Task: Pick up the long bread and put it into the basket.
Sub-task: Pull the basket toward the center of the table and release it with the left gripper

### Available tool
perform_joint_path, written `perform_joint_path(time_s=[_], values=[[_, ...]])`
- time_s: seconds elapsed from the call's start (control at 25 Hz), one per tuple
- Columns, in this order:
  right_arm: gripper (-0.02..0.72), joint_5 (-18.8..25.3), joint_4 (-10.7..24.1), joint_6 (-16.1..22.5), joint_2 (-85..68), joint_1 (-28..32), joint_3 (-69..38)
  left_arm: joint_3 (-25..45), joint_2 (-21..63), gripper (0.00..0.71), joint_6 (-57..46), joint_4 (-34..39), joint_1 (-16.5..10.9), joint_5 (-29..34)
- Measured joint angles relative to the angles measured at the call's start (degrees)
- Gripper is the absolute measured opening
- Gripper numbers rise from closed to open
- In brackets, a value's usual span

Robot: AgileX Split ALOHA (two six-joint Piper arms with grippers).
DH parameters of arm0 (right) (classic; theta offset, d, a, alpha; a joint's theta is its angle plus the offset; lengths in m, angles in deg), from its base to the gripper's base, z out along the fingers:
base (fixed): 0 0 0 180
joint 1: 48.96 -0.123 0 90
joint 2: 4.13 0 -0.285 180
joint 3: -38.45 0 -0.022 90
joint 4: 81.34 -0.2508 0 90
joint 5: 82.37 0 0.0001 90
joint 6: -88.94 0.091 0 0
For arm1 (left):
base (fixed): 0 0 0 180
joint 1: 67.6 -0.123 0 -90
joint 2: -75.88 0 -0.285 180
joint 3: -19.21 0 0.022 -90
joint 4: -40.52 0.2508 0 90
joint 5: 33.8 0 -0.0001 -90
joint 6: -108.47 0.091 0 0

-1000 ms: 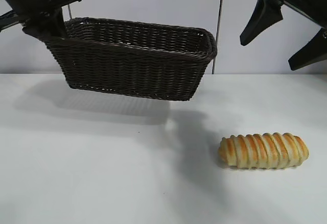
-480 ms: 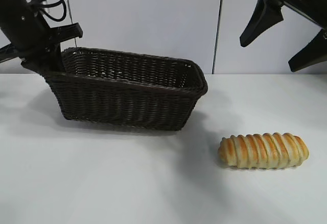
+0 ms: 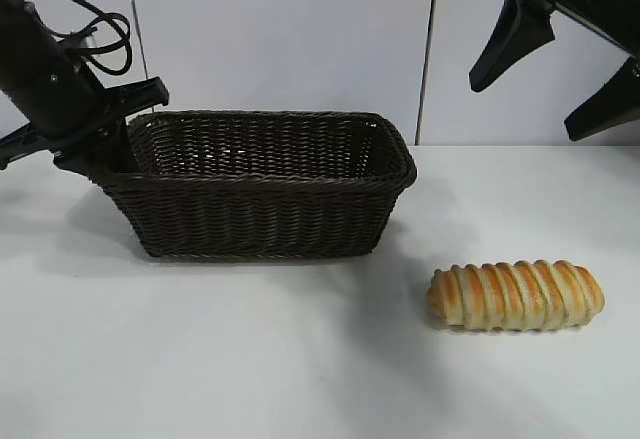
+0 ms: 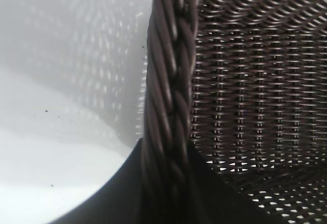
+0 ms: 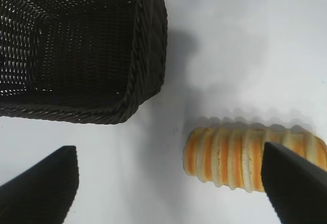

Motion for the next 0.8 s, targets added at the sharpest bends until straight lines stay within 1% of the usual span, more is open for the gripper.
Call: perform_joint_path(time_s=[0.12, 0.32, 0.4, 0.48, 0.52, 0.64, 0.68, 0.72, 0.8], values=[[0.694, 0.00, 0.00, 0.00, 0.00, 0.00, 0.00, 0.00, -0.20, 0.106, 0.00, -0.06, 1.06, -0.65], [0.694, 0.00, 0.00, 0.00, 0.00, 0.00, 0.00, 0.00, -0.31, 0.106, 0.00, -0.06, 1.32, -0.75], [0.694, 0.00, 0.00, 0.00, 0.00, 0.00, 0.00, 0.00, -0.31, 0.122, 0.00, -0.06, 1.32, -0.54], [0.694, 0.00, -0.07, 0.00, 0.00, 0.00, 0.00, 0.00, -0.33, 0.197, 0.00, -0.46, 1.32, 0.57], [0.694, 0.00, -0.07, 0.00, 0.00, 0.00, 0.00, 0.00, -0.33, 0.269, 0.00, -0.57, 1.32, 1.05], [0.694, 0.00, -0.07, 0.00, 0.00, 0.00, 0.00, 0.00, -0.33, 0.527, -0.10, -0.87, 1.32, 2.17], [0.694, 0.00, -0.07, 0.00, 0.00, 0.00, 0.00, 0.00, -0.33, 0.591, -0.09, -0.84, 1.32, 2.55], [0.694, 0.00, -0.07, 0.00, 0.00, 0.00, 0.00, -0.12, -0.33, 0.630, -0.09, -0.84, 1.32, 3.12], [0.694, 0.06, -0.07, 0.00, 0.00, 0.00, 0.00, -0.97, -0.33, 0.667, -0.09, -0.30, 1.32, 4.66]])
